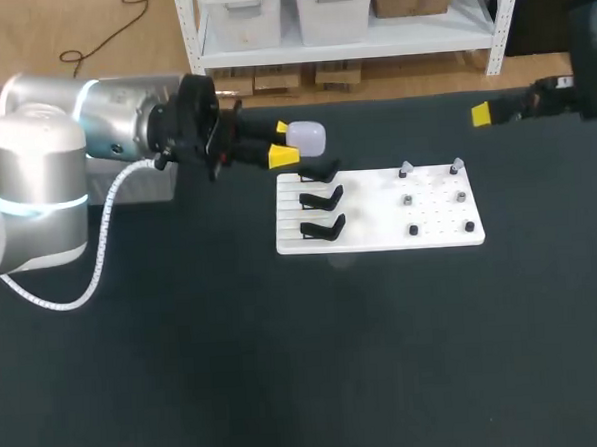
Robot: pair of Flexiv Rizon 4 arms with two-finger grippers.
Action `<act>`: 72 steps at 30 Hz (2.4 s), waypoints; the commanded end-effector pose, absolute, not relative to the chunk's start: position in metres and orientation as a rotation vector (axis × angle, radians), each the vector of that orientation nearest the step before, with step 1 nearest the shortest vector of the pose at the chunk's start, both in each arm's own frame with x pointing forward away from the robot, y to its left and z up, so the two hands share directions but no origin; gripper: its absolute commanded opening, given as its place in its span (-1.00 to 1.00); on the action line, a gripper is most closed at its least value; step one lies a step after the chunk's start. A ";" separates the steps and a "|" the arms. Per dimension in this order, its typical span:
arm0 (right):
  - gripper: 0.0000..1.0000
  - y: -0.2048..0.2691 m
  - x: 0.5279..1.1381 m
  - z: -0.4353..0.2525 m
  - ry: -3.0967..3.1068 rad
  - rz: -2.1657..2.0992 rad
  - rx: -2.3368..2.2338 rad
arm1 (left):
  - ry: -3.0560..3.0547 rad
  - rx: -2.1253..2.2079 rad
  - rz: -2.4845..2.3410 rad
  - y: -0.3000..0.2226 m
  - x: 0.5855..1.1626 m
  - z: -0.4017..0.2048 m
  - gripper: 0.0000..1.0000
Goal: Pick up each earbud case from the left stands, insert the matching earbuds, close the lid, and place the case in the box.
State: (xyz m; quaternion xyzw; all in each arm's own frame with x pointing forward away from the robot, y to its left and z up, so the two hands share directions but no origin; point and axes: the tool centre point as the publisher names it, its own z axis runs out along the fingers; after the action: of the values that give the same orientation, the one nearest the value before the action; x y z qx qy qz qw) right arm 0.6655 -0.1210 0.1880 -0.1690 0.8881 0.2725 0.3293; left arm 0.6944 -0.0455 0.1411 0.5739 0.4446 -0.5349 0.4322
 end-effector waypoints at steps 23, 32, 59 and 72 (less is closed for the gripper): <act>1.00 -0.020 0.619 0.185 2.431 0.725 -0.596 | 1.112 1.362 -1.326 -0.035 0.680 0.130 -1.00; 1.00 0.029 0.618 0.184 2.429 0.794 -0.697 | 1.112 1.362 -1.326 -0.035 0.680 0.130 -1.00; 1.00 0.079 0.648 0.151 2.505 0.761 -0.710 | 1.112 1.362 -1.326 -0.035 0.680 0.130 -1.00; 1.00 0.081 0.662 0.143 2.514 0.713 -0.670 | 1.112 1.362 -1.326 -0.035 0.680 0.130 -1.00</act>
State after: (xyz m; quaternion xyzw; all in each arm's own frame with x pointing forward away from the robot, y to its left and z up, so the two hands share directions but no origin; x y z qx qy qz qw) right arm 0.6603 0.0770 0.1443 -0.2450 0.9068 0.2651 0.2177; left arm 0.6817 -0.0356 0.1300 0.5521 0.4496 -0.5387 0.4504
